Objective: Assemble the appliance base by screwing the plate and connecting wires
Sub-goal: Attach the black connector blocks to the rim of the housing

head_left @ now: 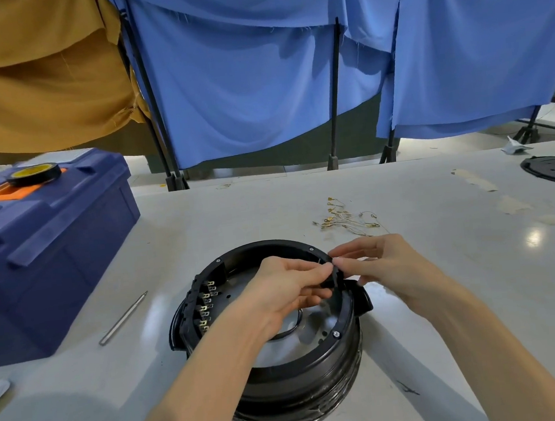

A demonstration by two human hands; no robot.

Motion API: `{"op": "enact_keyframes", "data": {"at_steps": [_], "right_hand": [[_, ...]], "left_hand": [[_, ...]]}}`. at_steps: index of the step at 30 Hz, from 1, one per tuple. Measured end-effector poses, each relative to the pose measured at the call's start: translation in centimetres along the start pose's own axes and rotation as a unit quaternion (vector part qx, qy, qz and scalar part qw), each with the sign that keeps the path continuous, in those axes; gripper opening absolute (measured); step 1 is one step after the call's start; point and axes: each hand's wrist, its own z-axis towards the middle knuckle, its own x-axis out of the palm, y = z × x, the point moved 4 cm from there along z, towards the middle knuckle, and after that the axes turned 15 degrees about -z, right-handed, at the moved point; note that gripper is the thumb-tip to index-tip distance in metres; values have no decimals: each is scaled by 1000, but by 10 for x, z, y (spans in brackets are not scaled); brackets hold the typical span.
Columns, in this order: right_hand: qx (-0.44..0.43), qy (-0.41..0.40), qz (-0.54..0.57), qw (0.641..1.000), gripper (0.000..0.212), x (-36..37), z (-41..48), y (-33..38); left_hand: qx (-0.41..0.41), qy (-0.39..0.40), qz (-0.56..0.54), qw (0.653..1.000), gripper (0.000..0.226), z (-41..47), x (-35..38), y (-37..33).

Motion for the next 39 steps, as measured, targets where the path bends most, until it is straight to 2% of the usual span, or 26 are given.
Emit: {"op": "enact_keyframes", "data": {"at_steps": [8, 13, 18, 23, 31, 36, 39], "right_hand": [[6, 25, 61, 998, 15, 1, 4, -7], [10, 31, 79, 996, 17, 1, 5, -10], [9, 31, 76, 997, 20, 2, 5, -11], [11, 40, 71, 997, 25, 1, 4, -11], [0, 61, 74, 995, 46, 0, 5, -15], [5, 66, 71, 995, 45, 1, 5, -15], [8, 72, 65, 995, 34, 2, 5, -15]], "left_hand": [[-2, 5, 2, 1000, 10, -2, 5, -1], [-15, -11, -12, 1000, 27, -1, 8, -2], [-22, -25, -7, 999, 9, 1, 10, -4], [-28, -38, 13, 999, 9, 4, 16, -5], [-13, -49, 48, 998, 11, 5, 17, -11], [-12, -61, 42, 997, 9, 7, 15, -9], [-14, -71, 36, 997, 8, 8, 15, -8]]}}
